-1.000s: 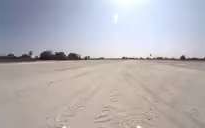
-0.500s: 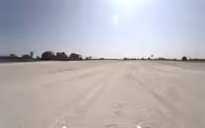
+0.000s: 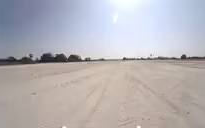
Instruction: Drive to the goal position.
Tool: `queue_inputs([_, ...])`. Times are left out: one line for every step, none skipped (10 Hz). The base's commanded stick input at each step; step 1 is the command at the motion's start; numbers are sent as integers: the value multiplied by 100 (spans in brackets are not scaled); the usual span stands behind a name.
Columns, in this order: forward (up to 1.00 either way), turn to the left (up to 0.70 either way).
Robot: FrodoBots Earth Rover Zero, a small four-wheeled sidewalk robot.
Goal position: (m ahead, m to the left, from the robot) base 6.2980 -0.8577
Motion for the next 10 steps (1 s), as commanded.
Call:
queue_inputs([70,0])
queue_inputs([70,0])
queue_inputs([70,0])
queue_inputs([70,0])
queue_inputs([70,0])
queue_inputs([70,0])
queue_inputs([70,0])
queue_inputs([70,0])
queue_inputs([70,-5])
queue_inputs([70,-11])
